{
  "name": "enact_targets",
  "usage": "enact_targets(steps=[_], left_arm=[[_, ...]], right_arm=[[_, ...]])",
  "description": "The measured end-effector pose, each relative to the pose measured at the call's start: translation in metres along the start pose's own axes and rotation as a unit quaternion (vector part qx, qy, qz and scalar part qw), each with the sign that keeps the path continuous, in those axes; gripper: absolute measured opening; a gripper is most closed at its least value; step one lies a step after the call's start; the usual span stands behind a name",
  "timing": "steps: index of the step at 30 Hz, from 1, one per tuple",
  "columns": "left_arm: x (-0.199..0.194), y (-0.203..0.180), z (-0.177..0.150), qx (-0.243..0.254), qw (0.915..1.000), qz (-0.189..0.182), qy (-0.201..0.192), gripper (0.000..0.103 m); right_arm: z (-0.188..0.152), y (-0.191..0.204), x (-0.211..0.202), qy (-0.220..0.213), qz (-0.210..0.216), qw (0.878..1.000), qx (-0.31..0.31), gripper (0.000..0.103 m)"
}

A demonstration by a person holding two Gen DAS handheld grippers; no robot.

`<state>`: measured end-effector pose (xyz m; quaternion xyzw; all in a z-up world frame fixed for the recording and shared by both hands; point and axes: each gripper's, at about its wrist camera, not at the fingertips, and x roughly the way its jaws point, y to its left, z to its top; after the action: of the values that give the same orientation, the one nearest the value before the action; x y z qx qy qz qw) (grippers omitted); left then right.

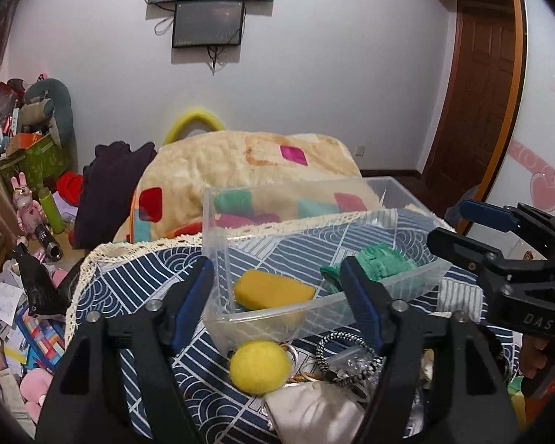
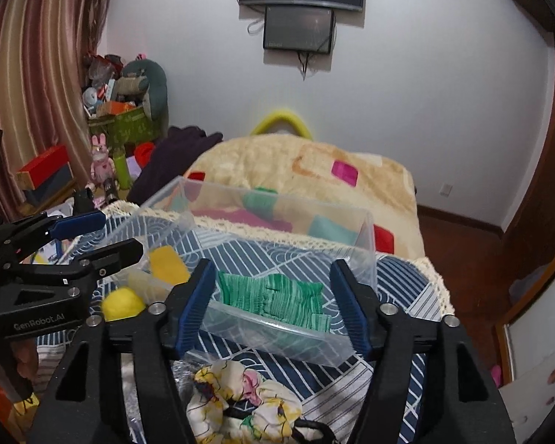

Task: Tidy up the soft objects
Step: 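Open both tools and withdraw them from the clear box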

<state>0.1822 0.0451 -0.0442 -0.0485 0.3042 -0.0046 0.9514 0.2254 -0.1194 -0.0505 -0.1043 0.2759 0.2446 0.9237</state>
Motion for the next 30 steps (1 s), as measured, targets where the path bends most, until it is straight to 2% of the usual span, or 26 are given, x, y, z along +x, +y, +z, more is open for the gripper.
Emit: enact_targets(steps=[1,3,5,7,12,14,20,30], left_arm=[[-0.004,0.000,0.000,0.000,1.0000,0.000,-0.005,0.076],[-0.014,0.000,0.000,-0.001,0.9999,0.000,-0.015,0.078],[-0.022,0.000,-0.001,0.001,0.9997,0.001,-0.024,0.089],[-0.031,0.000,-0.003,0.002,0.9995,0.006,-0.032,0.094],[-0.048,0.003,-0.011,-0.003,0.9988,0.008,-0.048,0.096],[-0.051,0.004,-0.016,-0.003,0.9989,0.009,-0.045,0.098],[-0.045,0.012,-0.034,-0.013,0.9996,0.012,-0.020,0.098],[-0.006,0.029,-0.069,-0.032,0.9977,0.016,0.057,0.098]], right_arm=[[0.000,0.000,-0.004,-0.008,0.001,1.000,0.002,0.069],[0.000,0.000,-0.014,-0.024,0.000,1.000,0.007,0.071],[0.000,-0.001,-0.023,-0.038,0.000,0.999,0.011,0.071],[-0.002,-0.002,-0.030,-0.046,0.002,0.999,0.015,0.072],[-0.010,-0.001,-0.038,-0.055,0.008,0.998,0.025,0.080],[-0.017,-0.001,-0.037,-0.055,0.005,0.998,0.026,0.080],[-0.037,0.000,-0.030,-0.030,0.012,0.999,0.036,0.080],[-0.074,0.004,-0.013,0.030,0.028,0.998,0.040,0.080]])
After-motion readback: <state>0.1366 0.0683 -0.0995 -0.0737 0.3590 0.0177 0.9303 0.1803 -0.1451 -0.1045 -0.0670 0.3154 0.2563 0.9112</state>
